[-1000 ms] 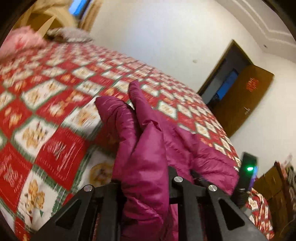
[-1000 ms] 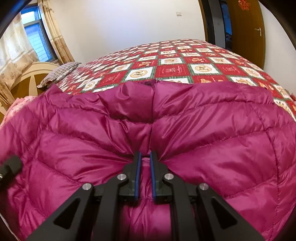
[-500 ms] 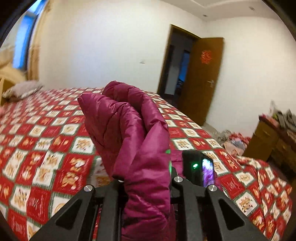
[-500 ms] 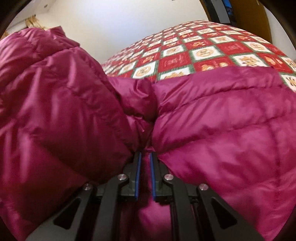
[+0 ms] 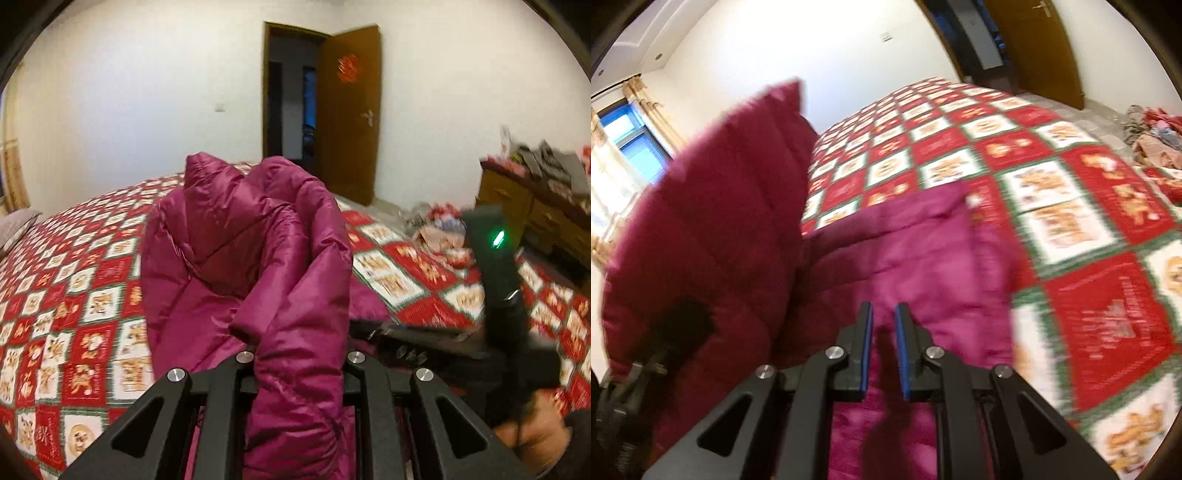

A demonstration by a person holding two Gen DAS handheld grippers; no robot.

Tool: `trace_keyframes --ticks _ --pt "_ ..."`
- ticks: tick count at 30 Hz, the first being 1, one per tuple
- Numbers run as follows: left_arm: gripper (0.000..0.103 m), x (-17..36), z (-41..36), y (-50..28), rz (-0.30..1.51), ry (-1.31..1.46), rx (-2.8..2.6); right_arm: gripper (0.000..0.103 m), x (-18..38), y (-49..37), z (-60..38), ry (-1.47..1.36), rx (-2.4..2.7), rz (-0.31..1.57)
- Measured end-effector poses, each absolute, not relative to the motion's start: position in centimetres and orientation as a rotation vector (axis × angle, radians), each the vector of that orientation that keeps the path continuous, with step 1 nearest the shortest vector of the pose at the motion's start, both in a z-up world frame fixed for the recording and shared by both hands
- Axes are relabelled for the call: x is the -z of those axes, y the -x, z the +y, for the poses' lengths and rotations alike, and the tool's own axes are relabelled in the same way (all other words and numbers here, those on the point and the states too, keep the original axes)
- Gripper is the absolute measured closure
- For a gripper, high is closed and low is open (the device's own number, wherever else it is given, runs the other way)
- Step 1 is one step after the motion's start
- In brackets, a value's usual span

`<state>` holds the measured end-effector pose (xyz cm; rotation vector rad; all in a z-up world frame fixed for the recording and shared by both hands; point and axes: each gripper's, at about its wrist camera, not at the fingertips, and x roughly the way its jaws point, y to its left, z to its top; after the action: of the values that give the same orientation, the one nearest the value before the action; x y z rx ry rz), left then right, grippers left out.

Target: Fold large clothes

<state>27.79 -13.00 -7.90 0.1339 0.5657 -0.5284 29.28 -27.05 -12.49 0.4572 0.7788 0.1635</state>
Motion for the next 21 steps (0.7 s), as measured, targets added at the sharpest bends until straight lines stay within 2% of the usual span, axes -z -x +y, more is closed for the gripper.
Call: trace_keyframes --ticks 16,19,21 --pt "0.086 15.0 -19.2 -28.5 0.716 -0.261 0.593 0.085 12.6 -27.0 -32.6 -0.451 -0.117 0.779" --pt "0.086 15.4 -19.5 -28.2 0.711 -0.281 0.595 0.078 11.8 -27.2 -33.3 -0.494 -0.148 0.746" --pt "0.086 15.6 -19.6 -28.1 0.700 -0.302 0.593 0.064 11.4 -27.9 -33.4 -0.520 -0.178 0.737"
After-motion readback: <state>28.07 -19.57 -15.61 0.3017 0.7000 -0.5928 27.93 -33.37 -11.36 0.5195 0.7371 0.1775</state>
